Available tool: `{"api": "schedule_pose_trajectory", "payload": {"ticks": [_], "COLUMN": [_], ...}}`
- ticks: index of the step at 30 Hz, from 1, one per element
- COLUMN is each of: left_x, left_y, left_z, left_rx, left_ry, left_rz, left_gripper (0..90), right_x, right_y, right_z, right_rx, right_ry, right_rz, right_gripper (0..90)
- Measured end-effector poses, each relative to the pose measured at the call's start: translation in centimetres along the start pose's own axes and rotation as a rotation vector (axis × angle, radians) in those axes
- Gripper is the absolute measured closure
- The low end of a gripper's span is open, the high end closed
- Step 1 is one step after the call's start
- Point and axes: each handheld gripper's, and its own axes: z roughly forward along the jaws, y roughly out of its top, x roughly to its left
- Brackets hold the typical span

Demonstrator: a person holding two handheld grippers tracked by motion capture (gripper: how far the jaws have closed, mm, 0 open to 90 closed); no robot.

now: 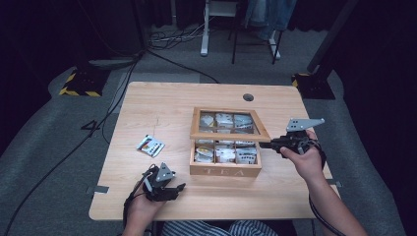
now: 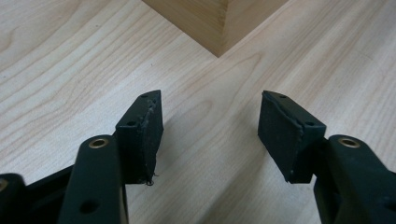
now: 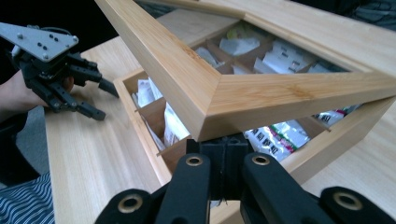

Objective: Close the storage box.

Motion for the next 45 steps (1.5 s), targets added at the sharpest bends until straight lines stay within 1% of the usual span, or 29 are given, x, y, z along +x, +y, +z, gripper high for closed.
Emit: {"api": "schedule_pose_trajectory", "payload": {"ticks": [5, 8, 11, 13, 18, 30, 33, 40, 42, 45], "left_x": [0.0, 0.0, 0.0, 0.0, 0.0, 0.0, 0.0, 0.0, 0.0, 0.0], "left_y": [0.0, 0.0, 0.0, 0.0, 0.0, 0.0, 0.0, 0.0, 0.0, -0.1], "left_z": [0.1, 0.1, 0.1, 0.1, 0.1, 0.1, 0.1, 0.1, 0.1, 0.1], "left_rx": [-0.003, -0.004, -0.005, -0.006, -0.006, -0.01, -0.011, -0.01, -0.01, -0.01], "left_ry": [0.002, 0.002, 0.004, 0.004, 0.003, 0.001, 0.001, 0.002, 0.002, 0.002], "left_rz": [0.002, 0.002, 0.0, -0.003, -0.004, -0.005, -0.005, -0.003, -0.003, -0.003], "left_gripper": [40.0, 39.9, 39.9, 40.0, 39.9, 39.9, 39.9, 39.9, 39.9, 39.9], "right_x": [0.4, 0.7, 1.1, 1.1, 1.2, 1.5, 1.4, 1.4, 1.4, 1.5], "right_y": [0.2, 0.3, 0.5, 0.5, 0.5, 0.4, 0.4, 0.1, 0.0, 0.0], "right_z": [0.0, 0.0, -0.1, 0.0, 0.0, 0.3, 0.4, 1.0, 1.0, 1.2], "right_rx": [0.068, 0.087, 0.121, 0.141, 0.182, 0.266, 0.297, 0.368, 0.381, 0.395], "right_ry": [-0.014, -0.013, -0.034, -0.033, -0.018, -0.006, -0.001, 0.019, 0.019, 0.017], "right_rz": [-0.007, -0.009, -0.015, -0.012, 0.003, 0.007, 0.001, 0.012, 0.005, 0.008], "right_gripper": [90.0, 90.0, 90.0, 90.0, 90.0, 90.0, 90.0, 90.0, 90.0, 90.0]}}
